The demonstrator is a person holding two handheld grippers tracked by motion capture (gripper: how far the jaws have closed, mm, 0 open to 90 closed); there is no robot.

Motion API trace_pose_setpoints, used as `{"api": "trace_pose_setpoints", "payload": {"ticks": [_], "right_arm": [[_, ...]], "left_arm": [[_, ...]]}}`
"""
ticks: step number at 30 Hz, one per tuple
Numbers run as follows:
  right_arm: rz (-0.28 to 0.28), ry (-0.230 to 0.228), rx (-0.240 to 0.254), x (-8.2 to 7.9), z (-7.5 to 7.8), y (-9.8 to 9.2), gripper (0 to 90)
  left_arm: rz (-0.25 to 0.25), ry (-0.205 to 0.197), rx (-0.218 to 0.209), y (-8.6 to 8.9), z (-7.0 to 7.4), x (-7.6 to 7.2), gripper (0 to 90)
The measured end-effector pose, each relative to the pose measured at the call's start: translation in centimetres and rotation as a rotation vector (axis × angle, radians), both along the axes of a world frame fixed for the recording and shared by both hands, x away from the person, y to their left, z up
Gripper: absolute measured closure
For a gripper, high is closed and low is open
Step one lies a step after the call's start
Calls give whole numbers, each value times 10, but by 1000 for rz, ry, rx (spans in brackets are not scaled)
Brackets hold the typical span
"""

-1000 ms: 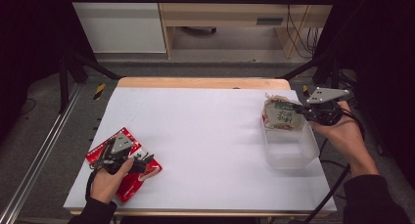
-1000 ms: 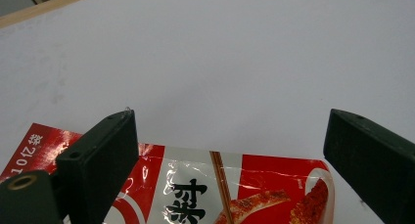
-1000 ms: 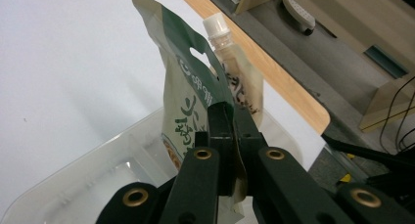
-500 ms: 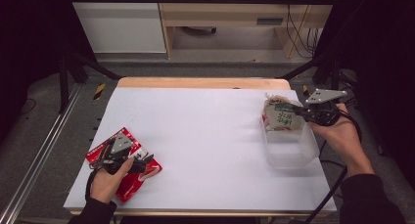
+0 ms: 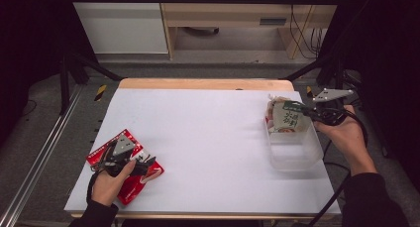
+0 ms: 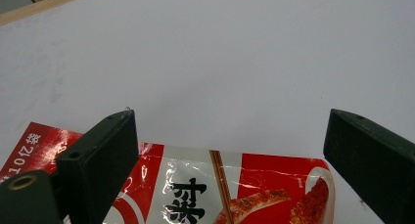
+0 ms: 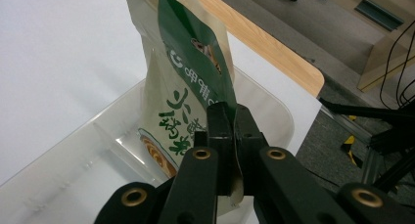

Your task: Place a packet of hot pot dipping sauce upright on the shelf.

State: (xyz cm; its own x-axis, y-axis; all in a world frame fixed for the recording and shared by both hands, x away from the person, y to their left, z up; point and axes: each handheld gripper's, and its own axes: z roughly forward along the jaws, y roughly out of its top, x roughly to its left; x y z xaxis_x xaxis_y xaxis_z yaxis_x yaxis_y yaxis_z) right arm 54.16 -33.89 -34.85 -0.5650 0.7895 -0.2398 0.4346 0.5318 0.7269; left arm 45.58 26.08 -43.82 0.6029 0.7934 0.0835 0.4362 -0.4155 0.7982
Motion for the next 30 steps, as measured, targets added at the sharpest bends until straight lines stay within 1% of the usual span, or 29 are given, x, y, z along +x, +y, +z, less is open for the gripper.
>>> {"api": "trace_pose_setpoints", "payload": {"ticks": [4,6,7,12,18,23,28,30], "right_arm": [[-28,11,-8,2,-2,-2,891],[-44,20,-22,4,-5,-3,890],[-48,24,-17,4,-7,-4,889],[-43,23,-20,3,-9,-1,878],[-36,18,-28,0,-7,2,853],[-50,21,-24,-2,-7,1,781],[-60,24,-2,-5,-8,3,703],[-62,28,-5,-6,-9,4,655]], "left_arm": [[-4,2,4,-1,0,0,61],[-4,2,5,-1,0,0,61],[-4,1,5,-1,0,0,61],[-2,2,4,-1,0,0,61],[-4,2,4,-1,0,0,61],[-3,-1,2,-1,0,-1,61],[-3,0,2,0,0,0,61],[-3,-1,2,0,0,-1,61]]}}
